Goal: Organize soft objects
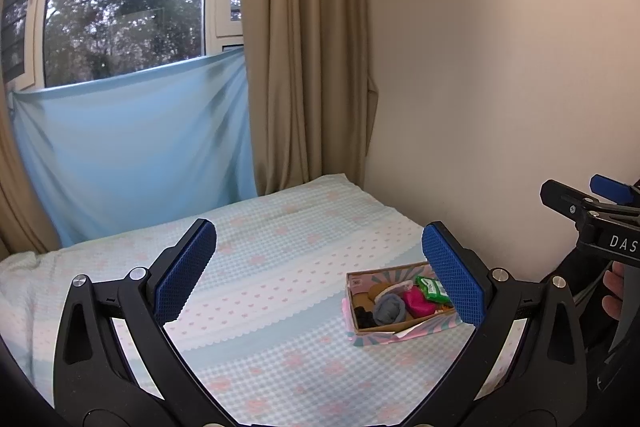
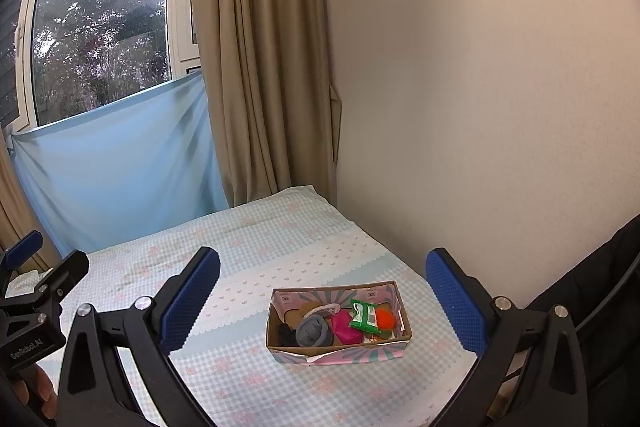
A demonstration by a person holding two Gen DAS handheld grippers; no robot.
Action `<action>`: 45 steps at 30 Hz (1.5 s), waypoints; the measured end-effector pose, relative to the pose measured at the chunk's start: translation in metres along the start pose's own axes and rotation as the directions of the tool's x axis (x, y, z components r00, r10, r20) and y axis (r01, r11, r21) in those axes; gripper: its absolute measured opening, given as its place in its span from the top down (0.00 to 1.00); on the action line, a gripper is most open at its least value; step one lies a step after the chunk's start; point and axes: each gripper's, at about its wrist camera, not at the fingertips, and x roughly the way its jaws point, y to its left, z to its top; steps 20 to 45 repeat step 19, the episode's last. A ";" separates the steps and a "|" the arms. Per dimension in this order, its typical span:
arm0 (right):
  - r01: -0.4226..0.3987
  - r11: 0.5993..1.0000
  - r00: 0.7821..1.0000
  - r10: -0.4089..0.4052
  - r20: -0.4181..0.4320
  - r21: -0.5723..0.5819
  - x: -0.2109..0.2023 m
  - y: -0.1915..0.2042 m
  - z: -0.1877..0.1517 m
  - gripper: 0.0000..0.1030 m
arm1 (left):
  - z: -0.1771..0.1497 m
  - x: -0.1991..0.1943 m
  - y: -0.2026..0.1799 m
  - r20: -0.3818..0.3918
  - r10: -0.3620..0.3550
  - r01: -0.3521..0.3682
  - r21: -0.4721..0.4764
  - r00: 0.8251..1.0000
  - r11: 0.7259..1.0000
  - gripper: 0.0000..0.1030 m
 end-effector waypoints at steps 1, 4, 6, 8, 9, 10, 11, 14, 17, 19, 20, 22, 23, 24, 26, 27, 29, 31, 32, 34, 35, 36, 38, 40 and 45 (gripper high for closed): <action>-0.001 1.000 1.000 0.001 -0.001 0.000 0.000 0.000 0.000 0.01 | 0.000 0.000 0.001 -0.001 0.004 -0.004 0.000 1.000 1.000 0.00; -0.004 1.000 1.000 0.004 -0.003 -0.002 0.002 0.000 0.002 0.00 | 0.000 0.000 0.001 0.000 0.015 -0.015 0.000 1.000 1.000 0.00; -0.004 1.000 1.000 0.004 -0.005 -0.005 0.003 0.001 0.002 0.00 | 0.000 0.001 0.002 0.001 0.031 -0.031 0.002 1.000 1.000 0.00; -0.005 1.000 1.000 0.005 -0.006 -0.008 0.005 0.001 0.003 0.01 | -0.001 0.001 0.003 0.011 0.041 -0.041 0.001 0.999 0.999 0.00; -0.005 1.000 1.000 0.005 -0.006 -0.008 0.005 0.002 0.004 0.00 | -0.001 0.000 0.004 0.017 0.040 -0.040 -0.004 0.999 0.999 0.00; -0.005 1.000 1.000 0.005 -0.006 -0.008 0.006 0.002 0.004 0.00 | -0.002 0.000 0.006 0.021 0.039 -0.039 -0.009 0.999 0.999 0.00; -0.005 1.000 1.000 0.005 -0.006 -0.008 0.007 0.002 0.005 0.00 | -0.002 0.000 0.007 0.023 0.037 -0.037 -0.018 0.999 0.999 0.00; 0.001 1.000 1.000 -0.001 -0.007 -0.008 0.007 0.003 0.005 0.00 | -0.002 0.002 0.011 0.026 0.051 -0.050 -0.039 0.998 0.998 0.00; 0.008 1.000 1.000 -0.008 -0.014 0.000 0.011 0.003 0.006 0.00 | -0.004 0.005 0.014 0.032 0.052 -0.050 -0.046 0.998 0.998 0.00; 0.014 1.000 1.000 -0.014 -0.024 0.004 0.015 0.003 0.006 0.00 | -0.004 0.009 0.015 0.028 0.045 -0.043 -0.046 0.999 0.998 0.00; 0.014 1.000 1.000 -0.014 -0.024 0.004 0.015 0.003 0.006 0.00 | -0.004 0.009 0.015 0.028 0.045 -0.043 -0.046 0.999 0.998 0.00; 0.014 1.000 1.000 -0.014 -0.024 0.004 0.015 0.003 0.006 0.00 | -0.004 0.009 0.015 0.028 0.045 -0.043 -0.046 0.999 0.998 0.00; 0.014 1.000 1.000 -0.014 -0.024 0.004 0.015 0.003 0.006 0.00 | -0.004 0.009 0.015 0.028 0.045 -0.043 -0.046 0.999 0.998 0.00; 0.014 1.000 1.000 -0.014 -0.024 0.004 0.015 0.003 0.006 0.00 | -0.004 0.009 0.015 0.028 0.045 -0.043 -0.046 0.999 0.998 0.00; 0.014 1.000 1.000 -0.014 -0.024 0.004 0.015 0.003 0.006 0.00 | -0.004 0.009 0.015 0.028 0.045 -0.043 -0.046 0.999 0.998 0.00; 0.014 1.000 1.000 -0.014 -0.024 0.004 0.015 0.003 0.006 0.00 | -0.004 0.009 0.015 0.028 0.045 -0.043 -0.046 0.999 0.998 0.00; 0.014 1.000 1.000 -0.014 -0.024 0.004 0.015 0.003 0.006 0.00 | -0.004 0.009 0.015 0.028 0.045 -0.043 -0.046 0.999 0.998 0.00; 0.014 1.000 1.000 -0.014 -0.024 0.004 0.015 0.003 0.006 0.00 | -0.004 0.009 0.015 0.028 0.045 -0.043 -0.046 0.999 0.998 0.00; 0.014 1.000 1.000 -0.014 -0.024 0.004 0.015 0.003 0.006 0.00 | -0.004 0.009 0.015 0.028 0.045 -0.043 -0.046 0.999 0.998 0.00; 0.014 1.000 1.000 -0.014 -0.024 0.004 0.015 0.003 0.006 0.00 | -0.004 0.009 0.015 0.028 0.045 -0.043 -0.046 0.999 0.998 0.00; 0.014 1.000 1.000 -0.014 -0.024 0.004 0.015 0.003 0.006 0.00 | -0.004 0.009 0.015 0.028 0.045 -0.043 -0.046 0.999 0.998 0.00; 0.014 1.000 1.000 -0.014 -0.024 0.004 0.015 0.003 0.006 0.00 | -0.004 0.009 0.015 0.028 0.045 -0.043 -0.046 0.999 0.998 0.00; 0.014 1.000 1.000 -0.014 -0.024 0.004 0.015 0.003 0.006 0.00 | -0.004 0.009 0.015 0.028 0.045 -0.043 -0.046 0.999 0.998 0.00; 0.014 1.000 1.000 -0.014 -0.024 0.004 0.015 0.003 0.006 0.00 | -0.004 0.009 0.015 0.028 0.045 -0.043 -0.046 0.999 0.998 0.00; 0.014 1.000 1.000 -0.014 -0.024 0.004 0.015 0.003 0.006 0.00 | -0.004 0.009 0.015 0.028 0.045 -0.043 -0.046 0.999 0.998 0.00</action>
